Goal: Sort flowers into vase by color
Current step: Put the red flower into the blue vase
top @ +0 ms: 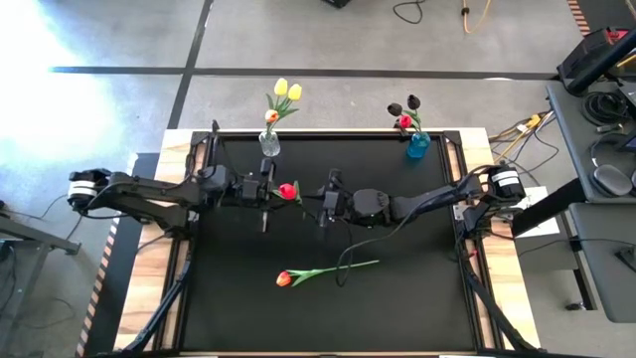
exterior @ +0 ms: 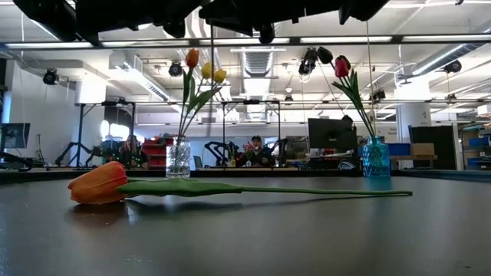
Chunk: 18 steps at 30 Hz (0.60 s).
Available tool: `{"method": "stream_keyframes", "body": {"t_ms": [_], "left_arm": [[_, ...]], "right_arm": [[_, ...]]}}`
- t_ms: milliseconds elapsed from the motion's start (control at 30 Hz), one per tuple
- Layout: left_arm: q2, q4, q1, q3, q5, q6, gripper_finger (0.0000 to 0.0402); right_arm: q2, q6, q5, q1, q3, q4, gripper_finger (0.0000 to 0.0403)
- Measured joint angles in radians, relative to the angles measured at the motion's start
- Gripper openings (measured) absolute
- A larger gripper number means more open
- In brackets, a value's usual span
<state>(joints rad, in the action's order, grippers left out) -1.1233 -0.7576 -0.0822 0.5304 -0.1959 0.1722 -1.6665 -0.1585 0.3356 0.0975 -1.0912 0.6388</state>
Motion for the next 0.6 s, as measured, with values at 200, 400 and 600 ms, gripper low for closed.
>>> {"method": "stream_keyframes", "body": {"t_ms": [200, 400, 600], "left_arm": [[0.001, 0.008, -0.001, 0.0, 0.005, -0.005, 0.0006], [-0.001, 0.061, -0.004, 0.0, 0.059, 0.023, 0.0041], [0.005, 0.07, -0.008, -0.001, 0.061, 0.046, 0.0097]], "right_arm": [[0.0, -0.042, 0.004, 0.001, -0.011, -0.02, 0.0028], [0.023, -0.129, 0.084, 0.002, -0.049, -0.144, 0.0014], [0.14, -0.162, 0.139, 0.003, -0.011, -0.162, 0.0013]]}}
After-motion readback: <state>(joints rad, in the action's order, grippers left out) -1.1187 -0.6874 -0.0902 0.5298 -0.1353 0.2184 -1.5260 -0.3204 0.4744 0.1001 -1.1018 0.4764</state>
